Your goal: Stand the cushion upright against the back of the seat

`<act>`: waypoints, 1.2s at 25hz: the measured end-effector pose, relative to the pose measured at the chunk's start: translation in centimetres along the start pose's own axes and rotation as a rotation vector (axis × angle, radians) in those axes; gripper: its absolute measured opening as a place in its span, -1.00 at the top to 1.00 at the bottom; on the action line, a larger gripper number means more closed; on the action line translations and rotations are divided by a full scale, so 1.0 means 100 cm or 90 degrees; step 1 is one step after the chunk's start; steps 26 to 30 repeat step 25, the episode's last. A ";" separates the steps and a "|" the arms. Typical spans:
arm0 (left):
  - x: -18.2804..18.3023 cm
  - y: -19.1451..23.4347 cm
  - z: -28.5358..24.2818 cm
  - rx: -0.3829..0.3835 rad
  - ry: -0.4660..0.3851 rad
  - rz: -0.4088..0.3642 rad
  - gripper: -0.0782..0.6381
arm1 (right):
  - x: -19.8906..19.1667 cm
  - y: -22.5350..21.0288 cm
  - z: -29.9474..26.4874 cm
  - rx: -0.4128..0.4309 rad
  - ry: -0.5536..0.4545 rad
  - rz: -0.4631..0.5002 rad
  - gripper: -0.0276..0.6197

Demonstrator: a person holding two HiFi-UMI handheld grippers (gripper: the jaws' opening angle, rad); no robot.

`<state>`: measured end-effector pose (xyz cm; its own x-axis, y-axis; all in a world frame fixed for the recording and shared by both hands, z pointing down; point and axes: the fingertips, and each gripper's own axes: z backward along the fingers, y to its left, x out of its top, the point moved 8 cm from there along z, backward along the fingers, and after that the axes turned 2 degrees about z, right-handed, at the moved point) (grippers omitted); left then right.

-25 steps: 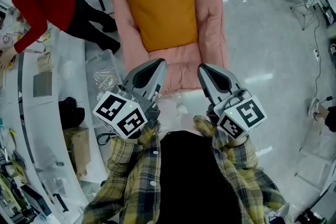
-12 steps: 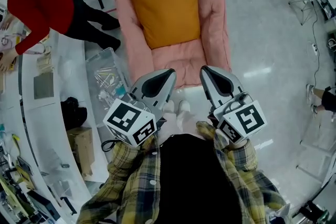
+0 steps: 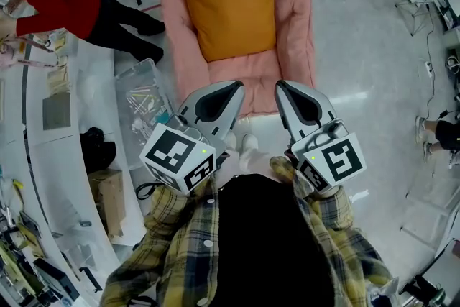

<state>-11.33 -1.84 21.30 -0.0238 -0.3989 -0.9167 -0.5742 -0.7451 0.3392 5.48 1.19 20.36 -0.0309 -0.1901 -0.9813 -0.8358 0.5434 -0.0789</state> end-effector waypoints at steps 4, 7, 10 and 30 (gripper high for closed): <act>0.004 -0.001 -0.001 0.005 -0.011 -0.005 0.77 | 0.003 -0.002 0.000 0.003 -0.004 0.003 0.86; 0.006 -0.003 -0.002 0.006 -0.017 -0.008 0.77 | 0.004 -0.004 0.002 0.004 -0.004 0.005 0.86; 0.006 -0.006 -0.003 0.009 -0.022 -0.009 0.77 | 0.003 -0.006 0.004 0.006 -0.006 0.001 0.86; -0.001 -0.007 -0.001 0.031 -0.015 -0.001 0.77 | -0.003 -0.009 0.009 0.012 0.002 -0.011 0.86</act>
